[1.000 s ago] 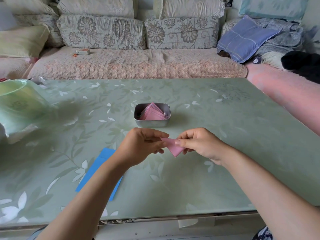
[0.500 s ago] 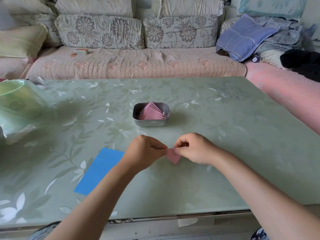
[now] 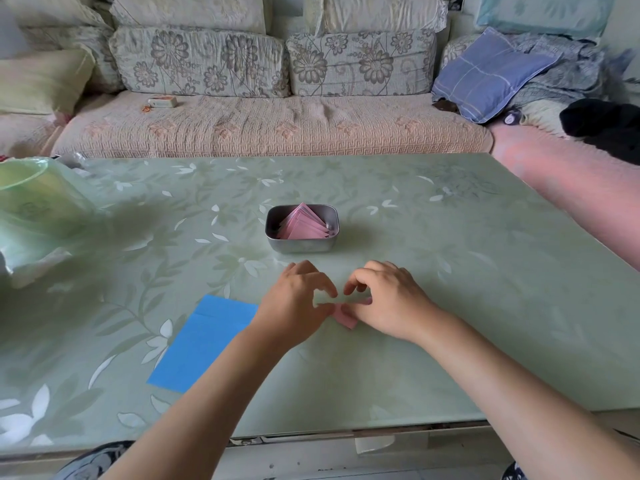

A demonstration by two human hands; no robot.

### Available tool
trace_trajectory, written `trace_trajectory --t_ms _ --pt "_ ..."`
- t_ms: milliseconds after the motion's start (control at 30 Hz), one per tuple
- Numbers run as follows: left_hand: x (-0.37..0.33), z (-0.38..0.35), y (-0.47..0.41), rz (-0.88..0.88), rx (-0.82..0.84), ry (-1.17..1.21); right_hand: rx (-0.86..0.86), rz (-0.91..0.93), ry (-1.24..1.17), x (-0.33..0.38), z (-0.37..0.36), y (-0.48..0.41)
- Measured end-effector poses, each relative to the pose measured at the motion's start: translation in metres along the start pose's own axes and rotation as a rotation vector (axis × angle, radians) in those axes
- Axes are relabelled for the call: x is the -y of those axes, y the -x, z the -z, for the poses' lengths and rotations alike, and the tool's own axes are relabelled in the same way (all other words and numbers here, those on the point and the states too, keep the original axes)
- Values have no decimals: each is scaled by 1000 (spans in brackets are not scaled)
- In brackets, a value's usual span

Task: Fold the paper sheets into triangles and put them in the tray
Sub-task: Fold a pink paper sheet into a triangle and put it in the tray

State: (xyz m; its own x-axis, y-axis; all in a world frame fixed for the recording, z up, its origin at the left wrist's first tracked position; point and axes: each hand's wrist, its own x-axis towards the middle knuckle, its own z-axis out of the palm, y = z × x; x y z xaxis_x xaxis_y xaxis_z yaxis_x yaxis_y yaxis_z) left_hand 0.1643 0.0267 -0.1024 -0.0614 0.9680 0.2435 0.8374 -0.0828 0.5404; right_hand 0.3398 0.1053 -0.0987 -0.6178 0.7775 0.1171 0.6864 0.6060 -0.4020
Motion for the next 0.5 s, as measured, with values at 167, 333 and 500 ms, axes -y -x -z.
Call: trace_trajectory --t_ms 167,333,500 --pt "-5 -1 2 -182 73 66 7 -7 -64 -2 2 1" --pt "-4 3 5 -259 95 16 85 -66 -180 -11 8 2" --pt "-8 3 12 -321 128 -143 94 -96 -223 -20 7 4"
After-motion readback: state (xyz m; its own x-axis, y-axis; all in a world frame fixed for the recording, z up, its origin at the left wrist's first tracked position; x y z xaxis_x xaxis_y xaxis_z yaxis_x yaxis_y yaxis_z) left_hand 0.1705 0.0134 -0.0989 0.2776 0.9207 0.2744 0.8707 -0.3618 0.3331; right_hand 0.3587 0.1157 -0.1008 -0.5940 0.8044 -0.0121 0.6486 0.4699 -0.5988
